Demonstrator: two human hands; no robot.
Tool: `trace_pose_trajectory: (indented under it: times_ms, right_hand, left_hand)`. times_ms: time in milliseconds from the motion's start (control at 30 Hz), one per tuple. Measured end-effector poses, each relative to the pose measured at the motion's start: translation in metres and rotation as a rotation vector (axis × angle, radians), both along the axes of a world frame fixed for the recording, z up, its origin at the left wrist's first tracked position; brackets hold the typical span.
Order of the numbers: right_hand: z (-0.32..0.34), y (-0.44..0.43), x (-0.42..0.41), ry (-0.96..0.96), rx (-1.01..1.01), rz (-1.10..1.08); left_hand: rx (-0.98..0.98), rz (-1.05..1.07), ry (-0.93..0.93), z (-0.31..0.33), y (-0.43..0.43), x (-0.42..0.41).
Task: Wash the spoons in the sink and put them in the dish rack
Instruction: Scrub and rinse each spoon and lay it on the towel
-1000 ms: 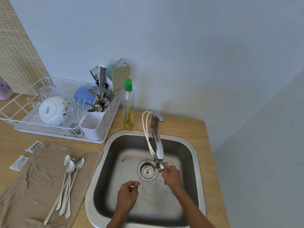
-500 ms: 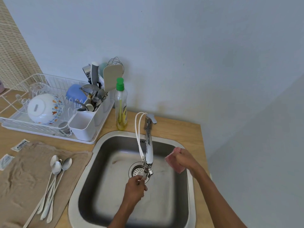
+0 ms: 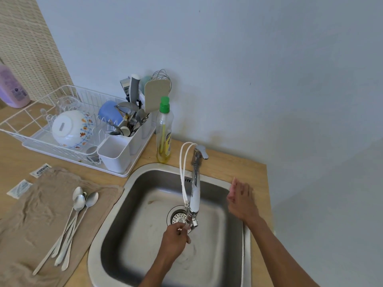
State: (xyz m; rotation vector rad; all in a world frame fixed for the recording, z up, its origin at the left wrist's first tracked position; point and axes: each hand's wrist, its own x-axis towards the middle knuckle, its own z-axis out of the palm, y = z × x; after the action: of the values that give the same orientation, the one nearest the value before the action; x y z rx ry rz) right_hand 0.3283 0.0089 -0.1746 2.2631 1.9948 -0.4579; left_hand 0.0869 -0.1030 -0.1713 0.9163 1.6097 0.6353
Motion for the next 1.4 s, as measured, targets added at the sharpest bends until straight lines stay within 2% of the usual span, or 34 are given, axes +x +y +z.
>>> trace_pose_trajectory:
  times_ms: [100,200,267,333,433,500,700,800,933,1000,1233,1400]
  right_hand:
    - [0.010,-0.001,-0.004,0.143,0.050,-0.080]
    - [0.023,-0.015,-0.021,0.213,0.410,-0.038]
    - [0.026,-0.032,-0.043,0.356,0.516,-0.064]
    - [0.015,-0.045,-0.066,0.530,0.389,-0.195]
    - [-0.007,-0.058,-0.099,0.820,0.027,-0.429]
    - [-0.009,-0.069,-0.120,1.021,-0.189,-0.509]
    - [-0.014,-0.079,-0.137,1.204,-0.226,-0.576]
    - [-0.033,-0.076,-0.127,1.100,-0.241,-0.590]
    - [-0.088,-0.067,-0.094,0.548,-0.046,-0.378]
    - [-0.105,-0.067,-0.085,0.405,0.009,-0.369]
    - [-0.102,-0.065,-0.087,0.367,-0.018,-0.526]
    - [-0.094,-0.071,-0.084,0.275,0.070,-0.385]
  left_hand:
    - [0.012,-0.008,0.055,0.003,0.000,0.001]
    - [0.002,0.017,0.091,0.001,-0.006,-0.002]
    - [0.005,0.033,0.132,0.000,-0.013,-0.006]
    - [0.009,0.032,0.149,0.002,-0.019,-0.010]
    - [0.026,0.004,0.150,0.008,-0.028,-0.015]
    - [0.024,-0.010,0.160,0.009,-0.033,-0.019]
    - [-0.001,-0.004,0.206,0.004,-0.043,-0.033]
    - [0.003,0.006,0.199,0.003,-0.044,-0.036]
    - [-0.011,0.045,0.162,-0.003,-0.047,-0.041]
    - [-0.021,0.050,0.171,-0.006,-0.049,-0.044]
    - [-0.064,0.110,0.167,-0.017,-0.060,-0.053]
    - [-0.061,0.088,0.164,-0.010,-0.055,-0.048]
